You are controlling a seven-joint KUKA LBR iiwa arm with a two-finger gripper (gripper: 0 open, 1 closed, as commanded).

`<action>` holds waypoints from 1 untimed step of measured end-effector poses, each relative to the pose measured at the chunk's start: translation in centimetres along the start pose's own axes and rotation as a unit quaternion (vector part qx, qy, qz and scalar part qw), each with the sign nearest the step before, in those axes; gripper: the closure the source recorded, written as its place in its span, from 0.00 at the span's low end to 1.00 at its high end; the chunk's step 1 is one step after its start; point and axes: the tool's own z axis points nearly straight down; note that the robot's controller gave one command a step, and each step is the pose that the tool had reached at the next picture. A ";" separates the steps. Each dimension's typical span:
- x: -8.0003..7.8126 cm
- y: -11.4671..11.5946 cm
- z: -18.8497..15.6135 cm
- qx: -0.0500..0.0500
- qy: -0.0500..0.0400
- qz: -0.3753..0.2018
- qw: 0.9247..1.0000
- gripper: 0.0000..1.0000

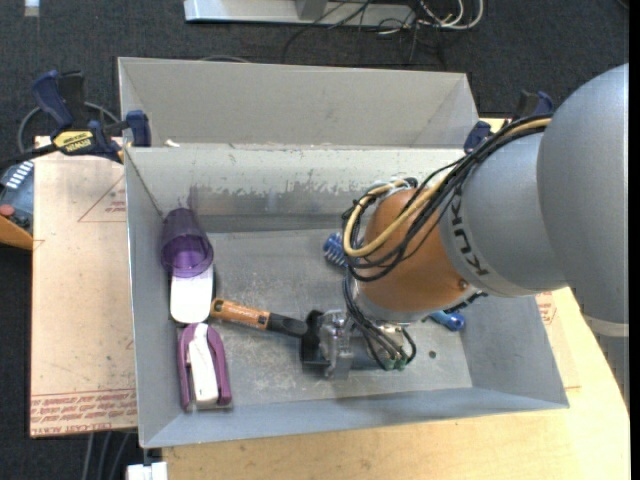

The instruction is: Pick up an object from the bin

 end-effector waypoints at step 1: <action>0.0 0.0 0.0 0.000 0.000 0.000 1.000 1.00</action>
Offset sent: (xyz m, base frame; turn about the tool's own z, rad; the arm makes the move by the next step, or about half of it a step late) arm 0.0000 0.0000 0.0000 0.0000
